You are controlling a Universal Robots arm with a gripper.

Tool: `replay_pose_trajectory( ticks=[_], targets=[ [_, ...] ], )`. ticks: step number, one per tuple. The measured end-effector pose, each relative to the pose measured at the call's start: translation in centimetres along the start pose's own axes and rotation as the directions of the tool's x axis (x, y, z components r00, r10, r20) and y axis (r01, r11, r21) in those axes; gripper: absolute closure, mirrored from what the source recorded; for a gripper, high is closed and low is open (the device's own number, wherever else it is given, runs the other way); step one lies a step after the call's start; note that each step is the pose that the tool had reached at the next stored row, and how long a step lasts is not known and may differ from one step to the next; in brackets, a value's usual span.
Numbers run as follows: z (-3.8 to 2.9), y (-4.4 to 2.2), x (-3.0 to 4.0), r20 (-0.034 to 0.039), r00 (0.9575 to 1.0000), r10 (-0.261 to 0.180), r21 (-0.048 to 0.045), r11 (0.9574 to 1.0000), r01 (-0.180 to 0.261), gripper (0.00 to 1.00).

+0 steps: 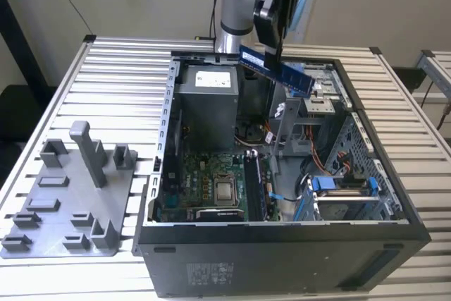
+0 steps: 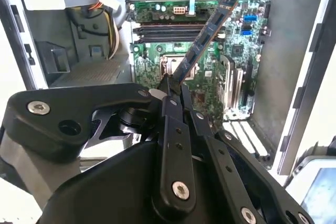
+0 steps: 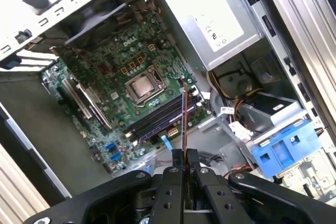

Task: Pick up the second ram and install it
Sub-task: 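Pick up the second ram and move it above second insertion slot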

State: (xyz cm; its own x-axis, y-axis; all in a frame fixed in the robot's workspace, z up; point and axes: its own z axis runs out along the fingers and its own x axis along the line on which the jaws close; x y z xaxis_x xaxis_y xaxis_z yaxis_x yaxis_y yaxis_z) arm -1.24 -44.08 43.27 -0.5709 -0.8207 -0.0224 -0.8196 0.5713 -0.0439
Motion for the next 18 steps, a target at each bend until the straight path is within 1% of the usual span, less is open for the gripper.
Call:
replay_pose_trajectory(
  ticks=[4, 7, 13, 16, 18],
  targets=[
    [0.09, 0.02, 0.01, -0.0017, 0.9991, 0.042, 0.0010, 0.9991, -0.042, 0.86],
    [0.22, 0.04, 0.03, -0.0036, 0.9969, 0.079, 0.0020, 0.9969, -0.079, 0.86],
    [0.29, 0.05, 0.04, -0.0061, 0.9895, 0.144, 0.0036, 0.9895, -0.144, 0.86],
    [0.30, 0.06, 0.04, -0.0069, 0.9863, 0.165, 0.0042, 0.9863, -0.165, 0.86],
    [0.32, 0.08, 0.06, -0.0070, 0.9861, 0.166, 0.0042, 0.9861, -0.166, 0.86]
  ],
)
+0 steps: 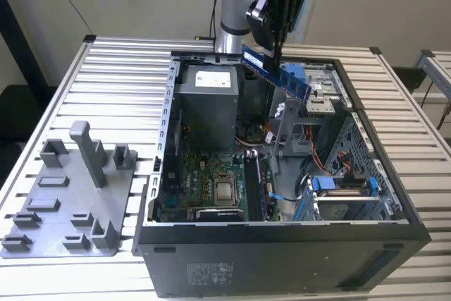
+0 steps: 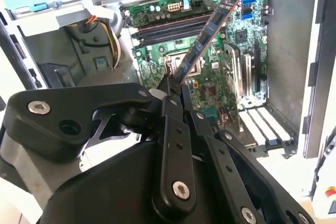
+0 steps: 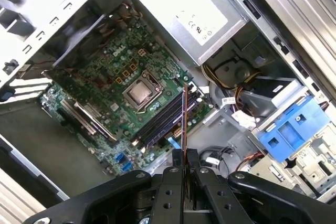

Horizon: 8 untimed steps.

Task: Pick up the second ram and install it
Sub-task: 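Pick up the second ram and move it above second insertion slot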

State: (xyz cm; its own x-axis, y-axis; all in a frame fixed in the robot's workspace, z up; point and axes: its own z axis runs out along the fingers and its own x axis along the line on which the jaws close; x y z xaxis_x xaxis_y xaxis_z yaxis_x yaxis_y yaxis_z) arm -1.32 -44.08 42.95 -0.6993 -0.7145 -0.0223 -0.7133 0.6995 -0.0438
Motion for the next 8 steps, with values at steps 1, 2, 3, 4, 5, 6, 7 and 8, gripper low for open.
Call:
replay_pose_trajectory(
  ticks=[1, 2, 3, 4, 5, 6, 7, 8],
  targets=[
    [0.00, 0.01, 0.01, -0.0001, 1.0000, 0.000, 0.0000, 1.0000, 0.000, 0.86],
    [0.00, 0.01, 0.01, -0.0004, 1.0000, 0.003, 0.0002, 1.0000, -0.003, 0.86],
    [0.01, 0.01, 0.01, -0.0006, 0.9999, 0.014, 0.0003, 0.9999, -0.014, 0.86],
    [0.01, 0.01, 0.01, -0.0014, 0.9996, 0.029, 0.0006, 0.9996, -0.029, 0.86],
    [0.01, 0.02, 0.02, -0.0023, 0.9991, 0.042, 0.0006, 0.9991, -0.042, 0.86],
    [0.01, 0.02, 0.02, -0.0032, 0.9984, 0.056, 0.0007, 0.9984, -0.056, 0.86],
    [0.01, 0.02, 0.02, -0.0038, 0.9976, 0.070, 0.0010, 0.9976, -0.070, 0.86],
    [0.01, 0.02, 0.02, -0.0041, 0.9969, 0.078, 0.0011, 0.9969, -0.078, 0.86]
  ],
)
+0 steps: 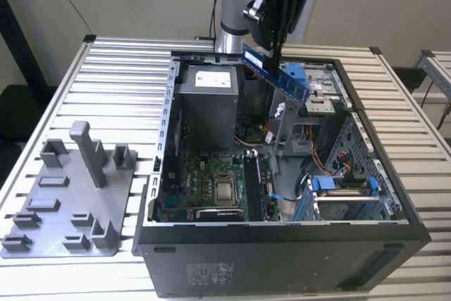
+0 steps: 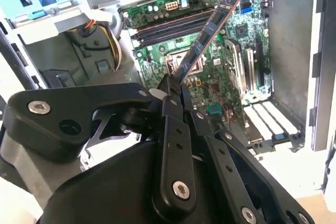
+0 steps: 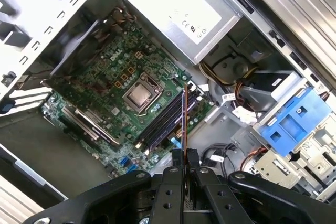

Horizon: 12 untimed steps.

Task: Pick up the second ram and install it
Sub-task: 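Pick up the second ram and move it above second insertion slot, then insert the second ram into the second slot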

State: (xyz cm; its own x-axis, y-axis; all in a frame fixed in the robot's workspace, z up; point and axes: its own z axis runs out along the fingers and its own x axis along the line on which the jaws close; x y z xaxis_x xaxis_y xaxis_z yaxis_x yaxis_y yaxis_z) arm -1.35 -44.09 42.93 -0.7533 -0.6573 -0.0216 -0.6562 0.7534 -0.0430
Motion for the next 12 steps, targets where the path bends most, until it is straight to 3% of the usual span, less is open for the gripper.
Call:
replay_pose_trajectory(
  ticks=[12],
  targets=[
    [0.00, 0.00, -0.01, -0.0001, 1.0000, 0.000, 0.0000, 1.0000, 0.000, 0.86]
  ],
)
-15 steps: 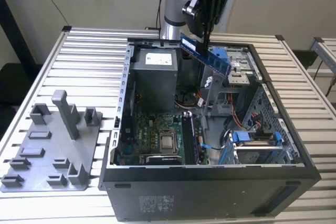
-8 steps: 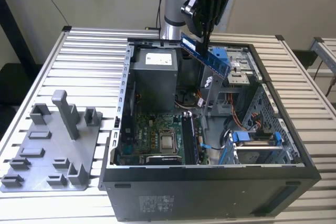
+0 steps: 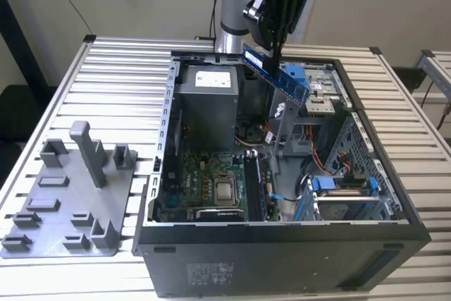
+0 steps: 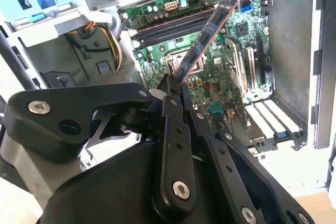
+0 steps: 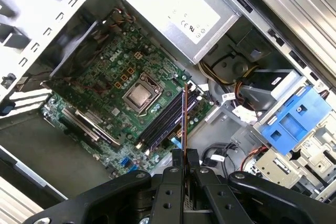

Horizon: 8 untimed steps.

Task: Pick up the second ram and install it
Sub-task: 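Insert the second ram into the second slot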

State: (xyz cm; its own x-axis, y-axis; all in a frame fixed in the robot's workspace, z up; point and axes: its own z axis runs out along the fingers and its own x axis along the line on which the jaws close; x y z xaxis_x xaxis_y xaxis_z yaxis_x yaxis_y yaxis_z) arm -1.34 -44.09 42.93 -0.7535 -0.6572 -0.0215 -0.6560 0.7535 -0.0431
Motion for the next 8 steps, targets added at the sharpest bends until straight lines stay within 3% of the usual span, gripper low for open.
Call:
replay_pose_trajectory(
  ticks=[5, 8],
  targets=[
    [0.01, 0.00, 0.00, 0.0000, 1.0000, 0.001, 0.0000, 1.0000, -0.001, 0.86],
    [0.04, 0.01, 0.00, -0.0011, 0.9996, 0.028, 0.0007, 0.9996, -0.028, 0.86]
  ],
)
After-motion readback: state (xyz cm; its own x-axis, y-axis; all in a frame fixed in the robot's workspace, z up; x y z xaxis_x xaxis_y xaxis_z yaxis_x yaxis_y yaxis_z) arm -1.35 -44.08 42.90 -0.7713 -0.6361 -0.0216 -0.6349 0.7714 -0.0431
